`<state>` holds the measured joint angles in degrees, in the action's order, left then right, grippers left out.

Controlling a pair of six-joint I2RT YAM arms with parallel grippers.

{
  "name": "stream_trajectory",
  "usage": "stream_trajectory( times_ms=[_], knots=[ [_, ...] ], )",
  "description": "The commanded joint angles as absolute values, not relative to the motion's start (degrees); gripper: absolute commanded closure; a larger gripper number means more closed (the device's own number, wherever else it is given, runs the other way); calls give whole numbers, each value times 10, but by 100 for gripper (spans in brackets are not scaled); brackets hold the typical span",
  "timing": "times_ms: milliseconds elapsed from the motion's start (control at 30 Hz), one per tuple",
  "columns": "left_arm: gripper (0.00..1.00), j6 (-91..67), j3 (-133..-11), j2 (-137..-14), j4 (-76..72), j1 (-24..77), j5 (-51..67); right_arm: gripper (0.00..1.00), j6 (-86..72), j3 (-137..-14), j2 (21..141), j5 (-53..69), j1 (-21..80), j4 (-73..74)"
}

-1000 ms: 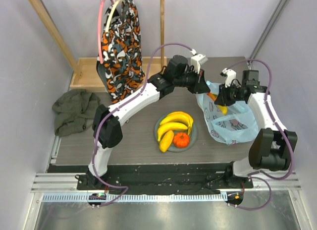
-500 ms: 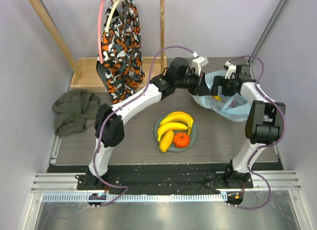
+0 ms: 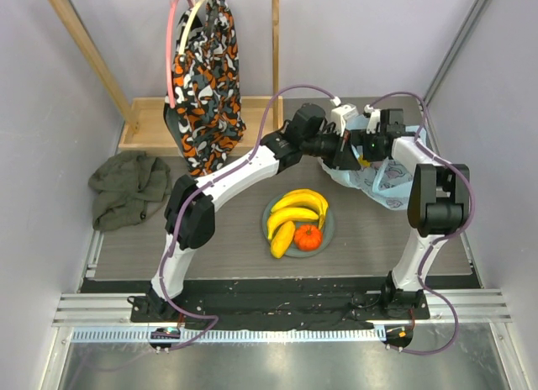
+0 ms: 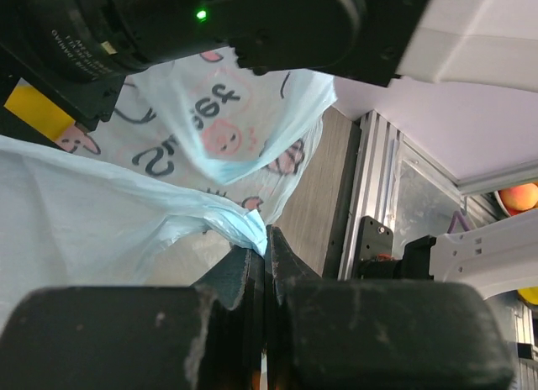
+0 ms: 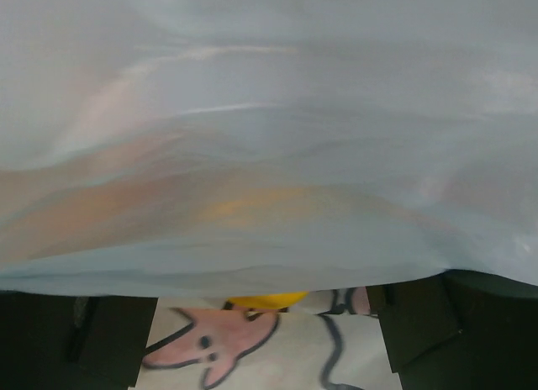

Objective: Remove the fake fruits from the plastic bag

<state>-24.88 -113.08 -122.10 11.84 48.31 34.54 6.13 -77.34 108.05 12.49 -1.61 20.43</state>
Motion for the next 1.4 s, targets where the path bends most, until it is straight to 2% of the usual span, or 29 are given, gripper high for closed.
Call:
stream_trajectory(
  times_ms=[0,100,200,233,367,500,700,733,767,833,933,1000,1167,1267,1367],
  knots=[
    [100,-229,-1129,-1202,103,488,353,1,79,-791,1107,55,-12,176],
    [100,-220,-1126,-1199,109,490,348,5,85,-799,1113,45,-11,176],
    [100,-212,-1127,-1199,115,492,342,20,96,-805,1107,59,-11,186],
    [100,-211,-1129,-1200,116,492,338,30,103,-807,1096,63,-11,190],
    [100,-200,-1141,-1202,127,491,314,42,112,-815,1038,105,-16,244],
    [100,-180,-1163,-1211,136,486,298,46,134,-802,943,149,-26,300],
    [99,-155,-1211,-1223,146,464,272,46,179,-783,816,207,-41,384],
    [71,-148,-1218,-1223,151,461,267,46,189,-785,801,221,-46,411],
    [54,-145,-1220,-1218,152,455,268,46,203,-783,783,237,-47,425],
    [27,-142,-1218,-1202,159,445,271,45,265,-775,731,312,-48,479],
    [14,-141,-1199,-1159,173,429,279,44,365,-759,675,410,-42,575],
    [11,-145,-1171,-1111,179,422,283,43,424,-745,658,421,-3,634],
    [8,-120,-1115,-1024,207,395,289,44,477,-708,660,376,136,664],
    [8,-101,-1082,-978,222,377,274,44,499,-700,678,318,177,648],
    [8,-82,-1047,-933,231,363,250,44,488,-731,710,310,199,640]
  ],
)
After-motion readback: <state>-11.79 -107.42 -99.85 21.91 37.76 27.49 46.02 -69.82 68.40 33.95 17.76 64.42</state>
